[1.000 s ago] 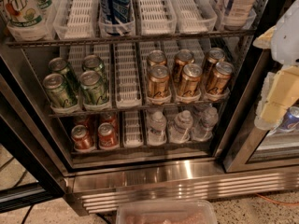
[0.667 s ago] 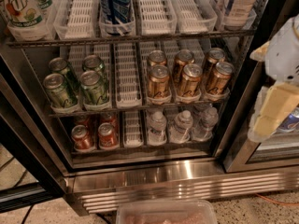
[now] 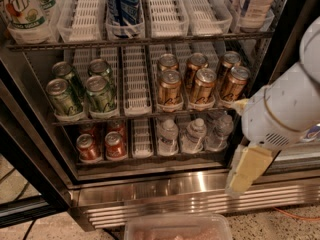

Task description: Pick water bottle from bottom shelf of fridge

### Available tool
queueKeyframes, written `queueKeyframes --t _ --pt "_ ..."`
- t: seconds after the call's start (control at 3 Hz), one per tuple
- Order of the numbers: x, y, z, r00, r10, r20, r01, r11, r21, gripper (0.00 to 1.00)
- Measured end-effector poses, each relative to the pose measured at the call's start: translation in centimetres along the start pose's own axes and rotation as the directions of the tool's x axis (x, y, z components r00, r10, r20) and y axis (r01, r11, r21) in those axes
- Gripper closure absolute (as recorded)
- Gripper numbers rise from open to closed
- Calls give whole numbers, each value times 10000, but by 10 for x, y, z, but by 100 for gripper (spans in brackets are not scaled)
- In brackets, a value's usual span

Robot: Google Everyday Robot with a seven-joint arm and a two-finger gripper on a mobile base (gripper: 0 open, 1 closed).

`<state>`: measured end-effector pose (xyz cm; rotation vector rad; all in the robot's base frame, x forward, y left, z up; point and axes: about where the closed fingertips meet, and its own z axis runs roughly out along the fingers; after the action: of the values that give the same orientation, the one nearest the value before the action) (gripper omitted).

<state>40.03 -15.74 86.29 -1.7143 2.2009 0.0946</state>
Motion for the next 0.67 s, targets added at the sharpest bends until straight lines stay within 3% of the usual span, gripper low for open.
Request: queueKeyframes --t 0.67 --pt "-38 28 71 9861 -129 1659 243 9975 -666 0"
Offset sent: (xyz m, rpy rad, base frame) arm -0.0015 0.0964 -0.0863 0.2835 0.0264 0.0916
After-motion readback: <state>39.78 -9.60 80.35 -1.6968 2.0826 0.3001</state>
